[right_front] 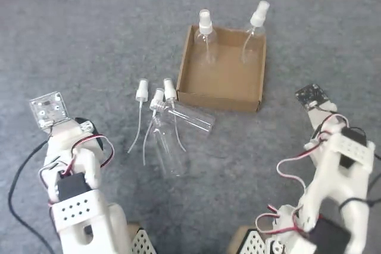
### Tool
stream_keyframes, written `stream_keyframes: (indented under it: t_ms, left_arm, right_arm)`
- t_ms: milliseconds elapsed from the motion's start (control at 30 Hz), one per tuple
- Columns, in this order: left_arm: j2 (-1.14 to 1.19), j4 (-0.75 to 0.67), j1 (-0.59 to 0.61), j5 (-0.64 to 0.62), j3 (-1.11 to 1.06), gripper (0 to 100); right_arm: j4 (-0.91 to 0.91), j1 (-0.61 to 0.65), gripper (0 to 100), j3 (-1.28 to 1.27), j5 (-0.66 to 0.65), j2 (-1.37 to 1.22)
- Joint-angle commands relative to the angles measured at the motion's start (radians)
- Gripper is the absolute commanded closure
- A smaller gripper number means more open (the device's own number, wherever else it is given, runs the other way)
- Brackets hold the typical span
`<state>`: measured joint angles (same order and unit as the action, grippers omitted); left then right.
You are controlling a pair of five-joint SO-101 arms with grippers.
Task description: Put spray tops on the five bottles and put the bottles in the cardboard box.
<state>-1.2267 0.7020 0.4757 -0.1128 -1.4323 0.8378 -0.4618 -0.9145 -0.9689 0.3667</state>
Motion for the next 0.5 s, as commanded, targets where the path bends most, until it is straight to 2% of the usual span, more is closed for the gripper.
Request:
stream_keyframes:
  t_ms: [0,133,200,333,467]
  left_arm:
    - [-0.008,-0.026,-0.005,-0.003,0.01,99]
    - [-0.008,-0.026,-0.005,-0.003,0.01,99]
    - [-0.008,-0.026,-0.005,-0.003,0.008,99]
    - [-0.008,-0.026,-0.006,-0.003,0.008,99]
    - [-0.008,-0.026,-0.006,-0.003,0.008,99]
  right_arm:
    - [0.038,0.03,75.7,0.137,0.06,-0.065]
    - [0.111,0.062,75.3,0.181,0.08,-0.07]
    - [0.143,0.061,71.9,0.201,0.087,-0.058]
    - [0.229,0.015,63.0,0.239,0.172,-0.008]
    - [0.312,-0.036,63.0,0.255,0.239,0.013]
